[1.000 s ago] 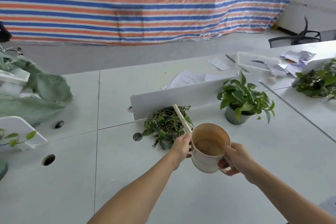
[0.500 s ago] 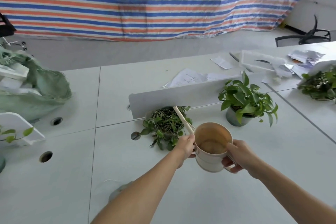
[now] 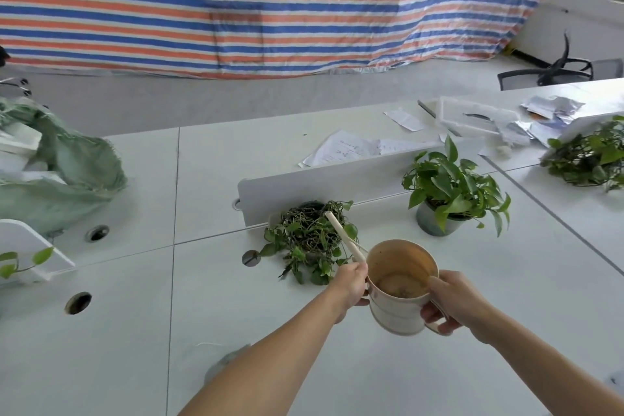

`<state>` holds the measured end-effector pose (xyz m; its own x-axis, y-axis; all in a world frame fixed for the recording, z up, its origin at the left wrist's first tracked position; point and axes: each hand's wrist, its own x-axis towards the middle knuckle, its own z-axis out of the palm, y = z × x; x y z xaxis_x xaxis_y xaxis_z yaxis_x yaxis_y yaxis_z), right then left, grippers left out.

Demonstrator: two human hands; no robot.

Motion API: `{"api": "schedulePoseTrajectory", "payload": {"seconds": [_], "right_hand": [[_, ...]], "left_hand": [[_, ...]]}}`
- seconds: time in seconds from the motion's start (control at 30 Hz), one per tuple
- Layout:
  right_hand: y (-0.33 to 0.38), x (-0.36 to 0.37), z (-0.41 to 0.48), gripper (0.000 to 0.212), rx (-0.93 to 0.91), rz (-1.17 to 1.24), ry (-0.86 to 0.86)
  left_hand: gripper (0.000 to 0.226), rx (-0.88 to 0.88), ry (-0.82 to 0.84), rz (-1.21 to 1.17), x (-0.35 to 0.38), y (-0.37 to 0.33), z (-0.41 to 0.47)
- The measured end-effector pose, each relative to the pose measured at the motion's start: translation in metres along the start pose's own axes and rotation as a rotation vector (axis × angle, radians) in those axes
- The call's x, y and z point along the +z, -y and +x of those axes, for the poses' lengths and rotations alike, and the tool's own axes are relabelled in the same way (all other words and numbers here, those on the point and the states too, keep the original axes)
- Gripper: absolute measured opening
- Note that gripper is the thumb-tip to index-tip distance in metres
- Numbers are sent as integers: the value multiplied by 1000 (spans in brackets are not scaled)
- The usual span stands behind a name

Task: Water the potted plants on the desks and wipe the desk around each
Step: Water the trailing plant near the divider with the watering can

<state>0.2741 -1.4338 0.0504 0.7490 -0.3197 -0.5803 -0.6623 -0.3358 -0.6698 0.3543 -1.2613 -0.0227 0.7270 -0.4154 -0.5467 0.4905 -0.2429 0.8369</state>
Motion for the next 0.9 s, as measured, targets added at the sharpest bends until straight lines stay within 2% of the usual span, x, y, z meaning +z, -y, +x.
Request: {"api": "schedulePoseTrajectory", "payload": {"seconds": [0.5, 0.77, 0.9], "right_hand": [[20, -1, 4, 12, -25, 20, -33], [27, 4, -1, 16, -55, -11, -3], [26, 7, -8, 20, -51, -30, 8]], "left_hand": [[39, 6, -20, 5, -6, -25, 7], [33, 45, -51, -1, -17, -27, -7], [37, 62, -67, 18, -20, -22, -15]]}}
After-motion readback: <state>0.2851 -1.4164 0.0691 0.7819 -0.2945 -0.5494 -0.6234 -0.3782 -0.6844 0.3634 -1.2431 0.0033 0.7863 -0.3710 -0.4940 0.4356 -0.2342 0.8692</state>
